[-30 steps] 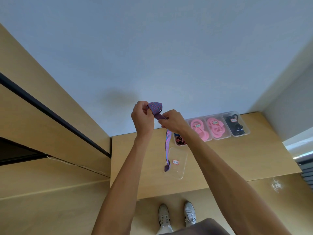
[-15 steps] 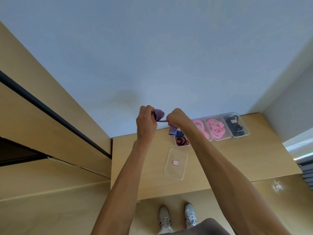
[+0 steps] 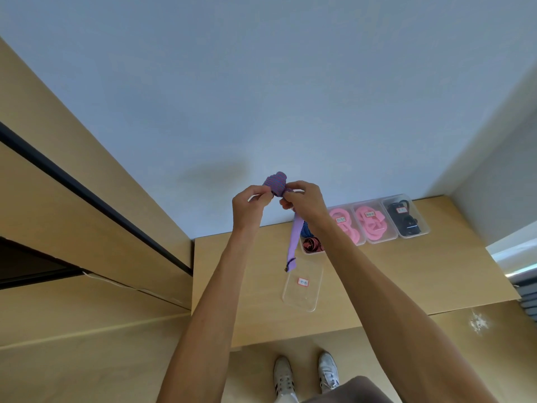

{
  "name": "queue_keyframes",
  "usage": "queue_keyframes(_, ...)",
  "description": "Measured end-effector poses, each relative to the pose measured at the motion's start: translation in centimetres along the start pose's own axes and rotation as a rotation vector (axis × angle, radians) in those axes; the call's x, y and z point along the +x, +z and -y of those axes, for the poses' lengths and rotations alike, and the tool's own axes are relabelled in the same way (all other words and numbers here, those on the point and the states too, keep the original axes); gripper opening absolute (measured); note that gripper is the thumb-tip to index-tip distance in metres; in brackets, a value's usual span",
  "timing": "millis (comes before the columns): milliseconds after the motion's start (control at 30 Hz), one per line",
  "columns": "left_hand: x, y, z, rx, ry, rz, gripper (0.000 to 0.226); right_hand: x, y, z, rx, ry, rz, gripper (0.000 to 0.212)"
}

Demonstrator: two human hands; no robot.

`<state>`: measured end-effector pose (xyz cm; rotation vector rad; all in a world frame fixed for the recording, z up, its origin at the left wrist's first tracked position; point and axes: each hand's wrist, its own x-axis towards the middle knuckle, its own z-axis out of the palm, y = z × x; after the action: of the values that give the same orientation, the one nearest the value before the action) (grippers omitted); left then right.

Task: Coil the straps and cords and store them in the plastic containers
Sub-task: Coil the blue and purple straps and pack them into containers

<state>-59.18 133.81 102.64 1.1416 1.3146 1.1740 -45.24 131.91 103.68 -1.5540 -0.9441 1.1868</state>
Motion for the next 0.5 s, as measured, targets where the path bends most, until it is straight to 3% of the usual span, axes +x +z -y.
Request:
queue_keyframes(200,0.5,0.0,-1.2,-0.27,-0.157,0.049,0.028,-0.2,0.3,0.1,-0.021,-0.071,0.02,0.02)
queue_keyframes(267,0.5,-0.1,-1.4,-0.288,-0.174,0.085,0.03,-0.2,0.4,0.4,0.015,-0.026,0.015,0.01)
queue_keyframes(400,0.2,0.1,-1.4,-0.192,-0.149,0.141,0.029,-0.3,1.1,0.7,-0.05,0.05,-0.032,0.049)
queue_keyframes(500,-0.3,0.4,-1.8,-0.196,-0.149,0.166,0.028,-0.3,1.3,0.7,-0.047,0.0,-0.121,0.034)
